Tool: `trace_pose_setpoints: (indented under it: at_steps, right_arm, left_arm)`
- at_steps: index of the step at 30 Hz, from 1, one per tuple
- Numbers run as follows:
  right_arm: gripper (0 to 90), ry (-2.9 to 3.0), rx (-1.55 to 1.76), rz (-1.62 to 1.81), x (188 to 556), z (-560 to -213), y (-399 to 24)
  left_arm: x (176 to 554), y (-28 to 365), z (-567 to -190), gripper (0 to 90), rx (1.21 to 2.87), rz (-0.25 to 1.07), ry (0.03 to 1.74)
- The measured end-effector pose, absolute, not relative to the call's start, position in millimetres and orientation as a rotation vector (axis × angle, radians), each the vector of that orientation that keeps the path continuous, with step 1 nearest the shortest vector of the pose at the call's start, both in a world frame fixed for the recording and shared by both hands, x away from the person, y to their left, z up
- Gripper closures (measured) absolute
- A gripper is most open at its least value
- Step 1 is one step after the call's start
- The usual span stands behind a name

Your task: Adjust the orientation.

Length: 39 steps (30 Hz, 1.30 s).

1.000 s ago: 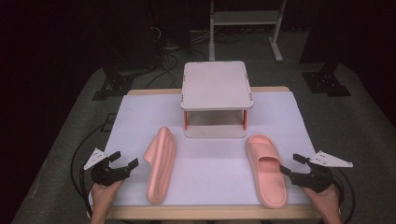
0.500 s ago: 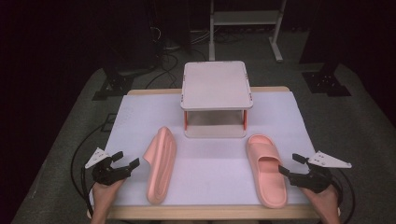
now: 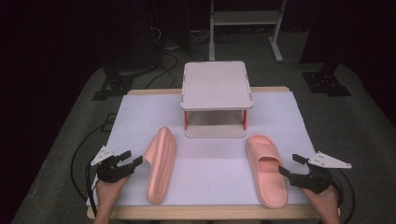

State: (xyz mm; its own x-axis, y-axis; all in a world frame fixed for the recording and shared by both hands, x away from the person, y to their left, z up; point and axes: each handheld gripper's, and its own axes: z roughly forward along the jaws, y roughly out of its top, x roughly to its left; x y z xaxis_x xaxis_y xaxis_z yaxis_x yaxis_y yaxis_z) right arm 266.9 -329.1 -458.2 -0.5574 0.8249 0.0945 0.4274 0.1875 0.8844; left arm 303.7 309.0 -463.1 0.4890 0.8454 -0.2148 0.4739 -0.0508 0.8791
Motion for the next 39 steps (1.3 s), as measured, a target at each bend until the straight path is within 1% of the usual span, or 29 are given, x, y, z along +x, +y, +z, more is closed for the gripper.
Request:
trace_pose_setpoints:
  at_steps: [1, 2, 15, 19, 20, 35, 39]
  right_arm:
    - [20.9, 2.065, 1.174, 1.33, 267, -458, -329]
    - [20.9, 2.066, 1.172, 1.329, 267, -458, -329]
    - [20.9, 2.069, 1.176, 1.321, 267, -459, -329]
    - [21.0, 2.069, 1.175, 1.32, 266, -459, -329]
    - [20.9, 2.069, 1.177, 1.321, 266, -459, -329]
    - [20.9, 2.066, 1.175, 1.322, 266, -458, -330]
    - [20.9, 2.065, 1.179, 1.323, 266, -458, -331]
  left_arm:
    - [304, 309, -463, 33.3, 1.69, 0.444, 1.137]
    - [304, 309, -463, 35.1, 1.688, 0.44, 1.131]
    - [302, 304, -460, 34.5, 1.674, 0.448, 1.111]
    - [301, 301, -458, 33.0, 1.668, 0.451, 1.106]
    - [301, 300, -458, 31.2, 1.665, 0.448, 1.103]
    - [299, 298, -458, 29.8, 1.669, 0.446, 1.1]
    - [299, 292, -460, 28.7, 1.716, 0.441, 1.087]
